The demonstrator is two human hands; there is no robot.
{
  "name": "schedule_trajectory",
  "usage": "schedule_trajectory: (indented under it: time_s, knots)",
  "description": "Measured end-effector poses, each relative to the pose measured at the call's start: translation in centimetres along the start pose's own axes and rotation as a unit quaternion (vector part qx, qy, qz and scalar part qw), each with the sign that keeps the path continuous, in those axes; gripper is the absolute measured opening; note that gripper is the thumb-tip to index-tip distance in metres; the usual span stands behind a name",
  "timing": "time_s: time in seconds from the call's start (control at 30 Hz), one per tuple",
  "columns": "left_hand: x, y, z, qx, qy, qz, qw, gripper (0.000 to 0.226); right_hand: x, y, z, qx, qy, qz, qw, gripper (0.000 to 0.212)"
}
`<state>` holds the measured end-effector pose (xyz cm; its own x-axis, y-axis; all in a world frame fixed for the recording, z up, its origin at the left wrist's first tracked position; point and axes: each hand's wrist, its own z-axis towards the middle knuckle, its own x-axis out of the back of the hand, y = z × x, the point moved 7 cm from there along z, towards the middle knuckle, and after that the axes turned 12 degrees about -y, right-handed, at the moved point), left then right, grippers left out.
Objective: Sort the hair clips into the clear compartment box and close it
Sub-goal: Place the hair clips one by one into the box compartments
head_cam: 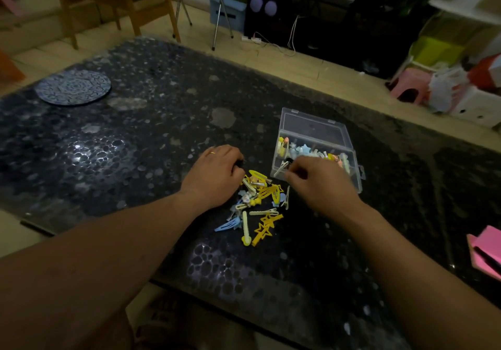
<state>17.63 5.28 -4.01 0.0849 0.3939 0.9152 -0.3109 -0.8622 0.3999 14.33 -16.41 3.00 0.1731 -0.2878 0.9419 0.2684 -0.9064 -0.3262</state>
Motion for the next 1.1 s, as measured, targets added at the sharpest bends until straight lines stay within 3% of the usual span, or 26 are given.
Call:
schedule_trajectory:
  time_s: [0.1, 0.2, 0.37, 0.5, 0.6, 0.8, 0.97, 1.1]
  knots:
    - [0.0, 0.1, 0.0, -0.001, 0.001, -0.004, 1.000, 0.045, -1.9, -1.1, -0.5, -0.003, -0.061, -0.023, 0.998, 0.026]
    - [-0.1, -0.2, 0.1, 0.001, 0.004, -0.004, 1.000, 0.041, -2.7, -2.4, -0.6, 0.011, -0.056, -0.070, 0.996, 0.034]
    - [-0.3, -0.4, 0.2, 0.001, 0.005, -0.003, 1.000, 0.039, -3.5, -3.0, -0.4, 0.024, -0.038, -0.084, 0.995, 0.009]
    - [-0.4, -0.4, 0.2, 0.000, 0.009, 0.002, 1.000, 0.036, -3.7, -2.4, -0.4, 0.037, -0.045, -0.061, 0.996, 0.018]
    - [-0.3, -0.4, 0.2, -0.001, 0.011, -0.002, 1.000, 0.037, -3.1, -2.0, -0.4, 0.036, -0.057, -0.022, 0.997, 0.014]
    - [-0.4, -0.3, 0.2, -0.007, 0.012, 0.007, 1.000, 0.038, 1.8, 2.4, 1.9, -0.096, 0.009, 0.087, 0.991, 0.009]
    - [-0.4, -0.4, 0.3, -0.006, 0.009, 0.009, 1.000, 0.039, 0.9, 4.4, 4.4, -0.218, -0.021, 0.163, 0.962, 0.033]
    - [-0.3, -0.4, 0.3, -0.004, 0.012, 0.006, 1.000, 0.036, -0.4, 3.0, 5.5, -0.245, -0.040, 0.154, 0.957, 0.026]
